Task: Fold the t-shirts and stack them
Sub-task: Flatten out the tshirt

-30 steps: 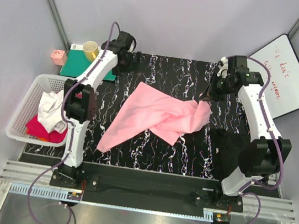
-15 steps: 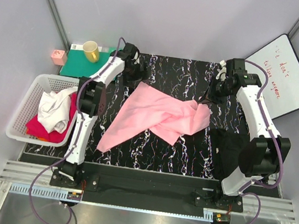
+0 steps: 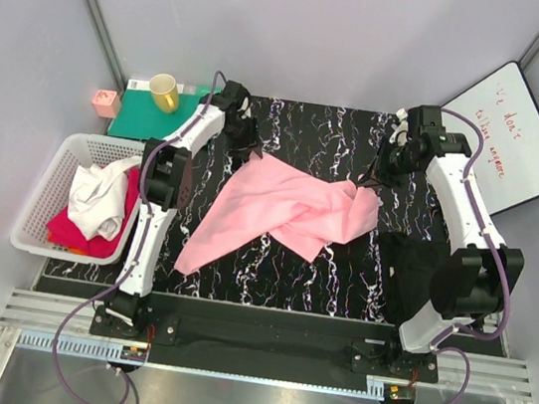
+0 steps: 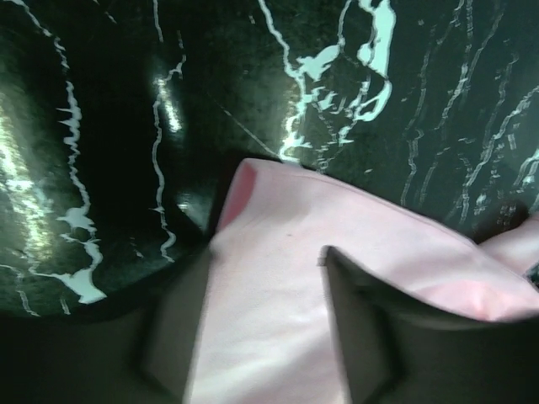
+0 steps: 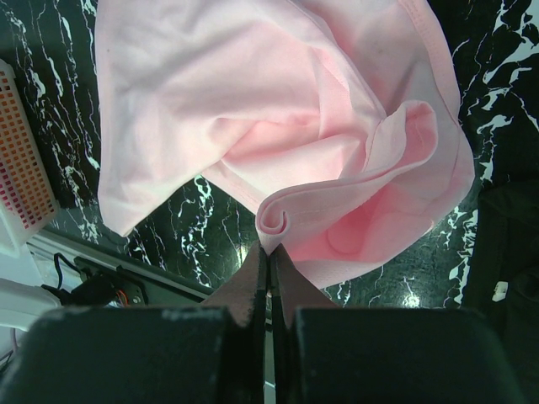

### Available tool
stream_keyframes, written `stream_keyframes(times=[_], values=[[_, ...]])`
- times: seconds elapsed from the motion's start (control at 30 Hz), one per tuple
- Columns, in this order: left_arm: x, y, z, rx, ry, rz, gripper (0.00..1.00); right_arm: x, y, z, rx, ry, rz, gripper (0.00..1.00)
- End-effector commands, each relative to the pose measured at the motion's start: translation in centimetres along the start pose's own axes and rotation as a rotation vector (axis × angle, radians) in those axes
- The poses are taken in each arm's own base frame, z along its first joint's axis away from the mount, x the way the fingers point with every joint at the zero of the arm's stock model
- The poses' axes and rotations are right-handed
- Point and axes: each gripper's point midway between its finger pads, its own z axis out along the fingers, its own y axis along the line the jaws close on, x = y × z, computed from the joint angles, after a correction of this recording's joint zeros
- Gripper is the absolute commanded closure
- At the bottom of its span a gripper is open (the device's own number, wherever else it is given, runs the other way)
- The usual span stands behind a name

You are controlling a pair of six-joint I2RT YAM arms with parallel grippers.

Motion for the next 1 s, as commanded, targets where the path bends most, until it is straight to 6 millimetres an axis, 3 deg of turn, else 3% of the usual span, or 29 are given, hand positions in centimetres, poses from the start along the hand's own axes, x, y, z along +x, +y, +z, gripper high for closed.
stream_keyframes(times=[0.0, 0.13, 0.27, 0.37, 0.43, 0.47, 0.53, 0.57, 0.63, 0.67, 0.73, 0.77, 0.83, 0.87, 0.93, 0.97], values=[[1.0, 1.7, 1.2, -0.058, 0.029, 0.003, 0.59, -0.9, 0.4, -0.4, -0.015, -0.041, -0.007, 1.0], [1.3, 2.1, 1.5, -0.07, 0.04, 0.002, 1.0, -0.9, 0.5, -0.6, -0.014, -0.044, -0.009, 1.0], [0.7, 1.8, 0.2, -0.075, 0.015, 0.025, 1.0, -0.9, 0.5, -0.7, -0.013, -0.049, -0.01, 1.0], [-0.8, 0.6, -3.2, -0.084, -0.06, 0.074, 1.0, -1.2, 0.6, -1.1, -0.012, -0.066, -0.015, 1.0], [-2.3, -0.8, -7.2, -0.087, -0.149, 0.114, 1.0, -1.9, 0.8, -1.6, -0.008, -0.094, -0.02, 1.0], [-3.2, -2.1, -10.2, -0.075, -0.212, 0.135, 1.0, -2.5, 1.3, -2.1, -0.015, -0.115, -0.028, 1.0], [-4.2, -2.7, -13.4, -0.083, -0.282, 0.147, 1.0, -3.4, 1.7, -2.8, -0.014, -0.151, -0.039, 1.0], [-4.8, -3.8, -16.6, -0.07, -0.346, 0.153, 1.0, -4.3, 2.3, -3.6, -0.023, -0.181, -0.049, 1.0], [-5.3, -4.1, -19.7, -0.074, -0.41, 0.135, 1.0, -5.4, 2.8, -4.5, -0.026, -0.221, -0.057, 1.0], [-5.4, -5.0, -22.5, -0.056, -0.463, 0.136, 1.0, -6.3, 3.6, -5.6, -0.039, -0.259, -0.07, 1.0], [-5.6, -5.5, -25.3, -0.052, -0.519, 0.131, 1.0, -7.2, 4.3, -6.9, -0.045, -0.302, -0.08, 1.0], [-5.3, -6.2, -27.8, -0.037, -0.562, 0.139, 1.0, -7.9, 5.1, -8.4, -0.059, -0.348, -0.094, 1.0], [-4.9, -6.7, -30.1, -0.033, -0.602, 0.142, 1.0, -8.6, 5.8, -9.9, -0.063, -0.395, -0.11, 1.0], [-4.3, -7.2, -32.4, -0.022, -0.635, 0.151, 1.0, -9.0, 6.6, -11.6, -0.075, -0.441, -0.126, 1.0], [-3.7, -7.0, -34.5, -0.041, -0.672, 0.153, 1.0, -9.4, 7.1, -13.5, -0.073, -0.497, -0.141, 1.0], [-2.7, -7.4, -37.2, -0.029, -0.716, 0.158, 1.0, -9.5, 7.8, -15.5, -0.084, -0.545, -0.164, 1.0]])
